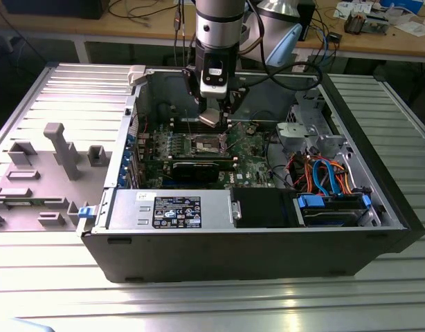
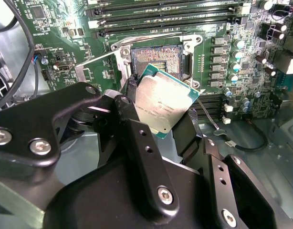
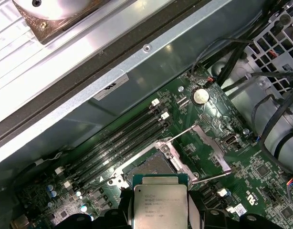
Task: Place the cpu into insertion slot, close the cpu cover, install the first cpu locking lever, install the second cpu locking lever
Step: 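Place the cpu into insertion slot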
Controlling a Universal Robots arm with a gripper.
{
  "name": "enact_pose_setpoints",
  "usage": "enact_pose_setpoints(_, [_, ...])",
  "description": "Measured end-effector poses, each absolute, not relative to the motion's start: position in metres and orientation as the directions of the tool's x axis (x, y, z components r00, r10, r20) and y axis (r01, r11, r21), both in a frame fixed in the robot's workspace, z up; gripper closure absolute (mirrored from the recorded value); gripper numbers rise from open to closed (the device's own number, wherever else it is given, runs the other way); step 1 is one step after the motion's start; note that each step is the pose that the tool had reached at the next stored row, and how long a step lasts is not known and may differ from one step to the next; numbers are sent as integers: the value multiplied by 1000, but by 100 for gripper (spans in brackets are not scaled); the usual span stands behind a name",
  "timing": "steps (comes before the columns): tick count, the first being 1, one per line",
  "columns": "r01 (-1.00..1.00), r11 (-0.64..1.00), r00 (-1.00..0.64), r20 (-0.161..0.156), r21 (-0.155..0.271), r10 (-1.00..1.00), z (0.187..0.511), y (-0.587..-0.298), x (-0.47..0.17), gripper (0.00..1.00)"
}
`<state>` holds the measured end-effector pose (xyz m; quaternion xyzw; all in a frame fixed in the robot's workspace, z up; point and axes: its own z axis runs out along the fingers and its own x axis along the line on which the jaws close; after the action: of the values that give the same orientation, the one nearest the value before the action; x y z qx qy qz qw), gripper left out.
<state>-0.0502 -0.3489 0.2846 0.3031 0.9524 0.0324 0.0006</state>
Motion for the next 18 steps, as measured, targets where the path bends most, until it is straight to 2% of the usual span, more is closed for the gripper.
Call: enact_pose_setpoints(18, [591, 804, -806, 19, 62, 591, 284, -349, -50, 45])
